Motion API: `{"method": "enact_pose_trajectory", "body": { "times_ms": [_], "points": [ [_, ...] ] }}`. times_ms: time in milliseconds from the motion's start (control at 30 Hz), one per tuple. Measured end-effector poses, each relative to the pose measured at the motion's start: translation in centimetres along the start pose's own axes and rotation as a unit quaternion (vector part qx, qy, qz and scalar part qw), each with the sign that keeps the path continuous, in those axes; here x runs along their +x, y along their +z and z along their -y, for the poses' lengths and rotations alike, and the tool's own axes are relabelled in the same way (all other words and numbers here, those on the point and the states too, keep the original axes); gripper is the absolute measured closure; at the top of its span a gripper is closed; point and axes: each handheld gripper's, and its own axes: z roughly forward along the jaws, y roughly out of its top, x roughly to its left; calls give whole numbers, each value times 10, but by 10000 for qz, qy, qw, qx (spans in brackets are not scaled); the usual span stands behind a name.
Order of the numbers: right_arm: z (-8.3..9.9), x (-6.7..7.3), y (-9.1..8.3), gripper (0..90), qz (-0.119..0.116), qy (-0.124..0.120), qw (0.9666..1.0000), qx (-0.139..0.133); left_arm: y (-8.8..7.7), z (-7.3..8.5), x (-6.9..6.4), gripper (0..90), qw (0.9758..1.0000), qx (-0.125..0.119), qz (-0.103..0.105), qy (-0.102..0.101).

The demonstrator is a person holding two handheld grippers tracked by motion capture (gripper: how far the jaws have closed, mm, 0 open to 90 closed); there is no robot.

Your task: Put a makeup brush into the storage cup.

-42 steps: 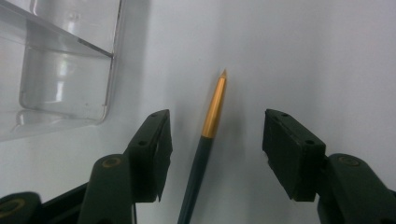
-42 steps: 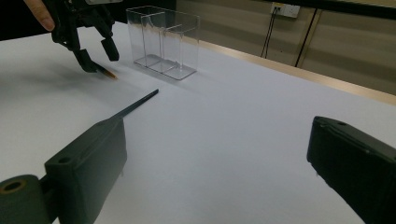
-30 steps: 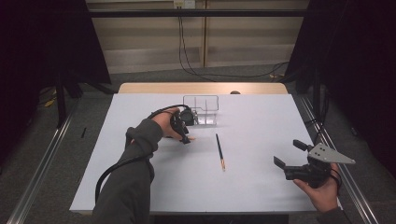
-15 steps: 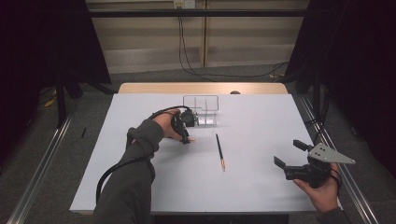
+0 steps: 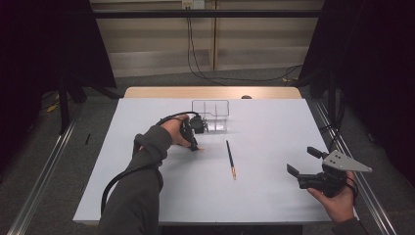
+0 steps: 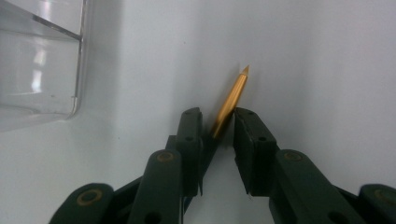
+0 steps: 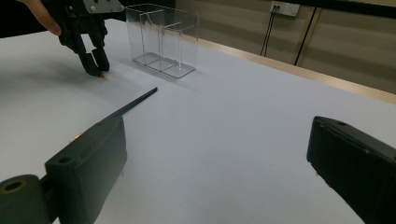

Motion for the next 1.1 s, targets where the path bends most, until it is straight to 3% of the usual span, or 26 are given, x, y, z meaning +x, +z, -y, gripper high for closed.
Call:
{"method": "enact_pose_trajectory", "body": {
  "times_ms": [333,1100],
  "points": [
    [0,0,1,44,-42,-15,10000,1,0,-2,0,791,9996,68,114,-257],
    [0,1,1,44,-47,-27,10000,9,2,-6,-1,824,9989,289,79,-365]
  ]
}}
